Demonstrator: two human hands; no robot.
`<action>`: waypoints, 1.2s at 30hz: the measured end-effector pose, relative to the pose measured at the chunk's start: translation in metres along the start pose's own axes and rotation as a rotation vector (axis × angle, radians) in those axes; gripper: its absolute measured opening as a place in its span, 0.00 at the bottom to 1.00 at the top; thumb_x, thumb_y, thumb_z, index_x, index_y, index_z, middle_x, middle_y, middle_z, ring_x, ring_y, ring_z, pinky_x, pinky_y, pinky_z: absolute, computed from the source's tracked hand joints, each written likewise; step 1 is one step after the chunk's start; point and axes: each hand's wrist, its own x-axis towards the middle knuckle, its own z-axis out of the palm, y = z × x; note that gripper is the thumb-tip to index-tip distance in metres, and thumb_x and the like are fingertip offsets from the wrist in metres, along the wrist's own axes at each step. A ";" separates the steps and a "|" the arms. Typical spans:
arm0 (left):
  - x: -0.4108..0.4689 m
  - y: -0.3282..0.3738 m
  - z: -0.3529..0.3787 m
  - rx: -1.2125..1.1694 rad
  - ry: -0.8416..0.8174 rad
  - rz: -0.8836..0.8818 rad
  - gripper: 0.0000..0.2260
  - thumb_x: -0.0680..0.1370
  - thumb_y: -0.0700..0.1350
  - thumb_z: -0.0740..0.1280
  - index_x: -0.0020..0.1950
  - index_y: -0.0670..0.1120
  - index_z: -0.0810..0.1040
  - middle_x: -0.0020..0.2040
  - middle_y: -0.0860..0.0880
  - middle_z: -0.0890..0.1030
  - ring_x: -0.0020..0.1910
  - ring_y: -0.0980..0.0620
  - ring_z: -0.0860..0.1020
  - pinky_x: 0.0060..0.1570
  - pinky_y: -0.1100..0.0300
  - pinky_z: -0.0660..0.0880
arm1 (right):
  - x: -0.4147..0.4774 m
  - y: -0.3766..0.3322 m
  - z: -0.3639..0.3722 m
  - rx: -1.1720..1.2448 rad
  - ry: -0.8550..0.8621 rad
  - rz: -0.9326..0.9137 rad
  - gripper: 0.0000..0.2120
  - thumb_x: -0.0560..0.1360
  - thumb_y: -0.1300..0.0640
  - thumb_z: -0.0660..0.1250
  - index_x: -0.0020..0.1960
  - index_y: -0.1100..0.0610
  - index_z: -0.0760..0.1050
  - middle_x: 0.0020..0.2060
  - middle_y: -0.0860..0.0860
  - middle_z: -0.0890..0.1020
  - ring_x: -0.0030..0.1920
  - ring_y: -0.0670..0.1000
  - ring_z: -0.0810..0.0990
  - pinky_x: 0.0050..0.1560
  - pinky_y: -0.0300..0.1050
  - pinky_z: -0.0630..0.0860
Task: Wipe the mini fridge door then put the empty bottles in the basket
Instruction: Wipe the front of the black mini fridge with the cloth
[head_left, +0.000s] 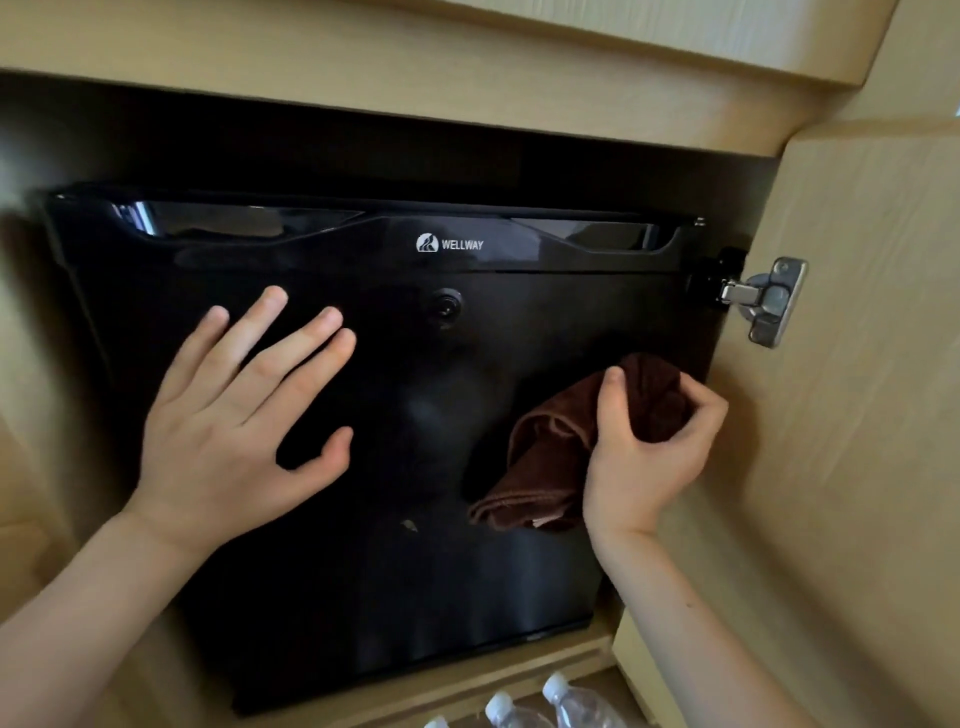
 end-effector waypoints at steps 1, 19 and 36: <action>0.000 0.001 -0.001 0.003 0.000 -0.005 0.25 0.75 0.50 0.69 0.71 0.43 0.74 0.71 0.46 0.72 0.75 0.41 0.65 0.75 0.44 0.57 | -0.012 0.010 -0.009 -0.017 -0.029 0.030 0.18 0.72 0.59 0.76 0.52 0.46 0.70 0.51 0.53 0.77 0.51 0.44 0.78 0.54 0.37 0.76; 0.001 0.002 -0.004 0.002 -0.018 -0.030 0.26 0.74 0.50 0.70 0.71 0.43 0.74 0.72 0.47 0.72 0.74 0.41 0.66 0.75 0.44 0.58 | -0.051 0.051 -0.042 -0.110 -0.131 0.063 0.16 0.71 0.50 0.73 0.53 0.49 0.68 0.52 0.54 0.74 0.51 0.48 0.76 0.54 0.41 0.75; -0.001 0.000 -0.001 0.018 0.009 -0.008 0.26 0.75 0.51 0.69 0.72 0.43 0.73 0.71 0.45 0.73 0.75 0.41 0.65 0.76 0.44 0.56 | 0.050 -0.028 0.025 -0.034 -0.078 -0.254 0.15 0.72 0.58 0.75 0.51 0.56 0.71 0.48 0.54 0.76 0.51 0.54 0.77 0.57 0.50 0.76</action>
